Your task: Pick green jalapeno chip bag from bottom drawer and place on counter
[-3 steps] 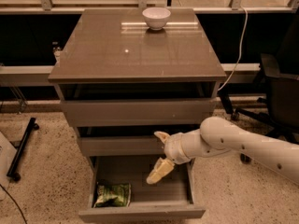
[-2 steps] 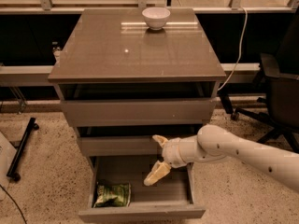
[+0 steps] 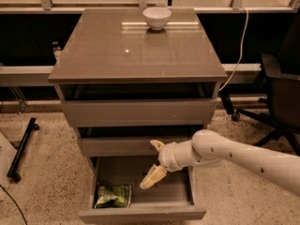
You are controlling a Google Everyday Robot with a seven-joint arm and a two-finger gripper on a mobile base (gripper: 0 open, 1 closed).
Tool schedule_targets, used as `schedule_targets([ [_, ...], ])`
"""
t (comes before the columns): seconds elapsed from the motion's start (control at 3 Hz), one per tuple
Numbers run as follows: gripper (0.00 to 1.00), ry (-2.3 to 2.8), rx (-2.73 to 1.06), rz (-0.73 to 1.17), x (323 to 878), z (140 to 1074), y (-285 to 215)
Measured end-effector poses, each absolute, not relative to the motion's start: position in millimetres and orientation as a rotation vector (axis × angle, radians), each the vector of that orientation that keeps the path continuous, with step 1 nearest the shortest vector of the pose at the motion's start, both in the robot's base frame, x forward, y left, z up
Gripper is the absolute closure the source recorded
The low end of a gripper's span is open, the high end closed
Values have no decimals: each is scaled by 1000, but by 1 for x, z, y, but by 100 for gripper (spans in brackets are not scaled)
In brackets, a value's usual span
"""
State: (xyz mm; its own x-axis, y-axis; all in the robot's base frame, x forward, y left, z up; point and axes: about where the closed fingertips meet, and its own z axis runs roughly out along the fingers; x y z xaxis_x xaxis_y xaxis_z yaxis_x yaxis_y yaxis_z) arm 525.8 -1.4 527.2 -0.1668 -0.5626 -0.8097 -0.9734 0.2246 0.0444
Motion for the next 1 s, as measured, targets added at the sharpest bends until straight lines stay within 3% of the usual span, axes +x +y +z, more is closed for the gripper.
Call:
schedule_targets([
  [1.0,0,1879,-1294,956,538,422,44],
])
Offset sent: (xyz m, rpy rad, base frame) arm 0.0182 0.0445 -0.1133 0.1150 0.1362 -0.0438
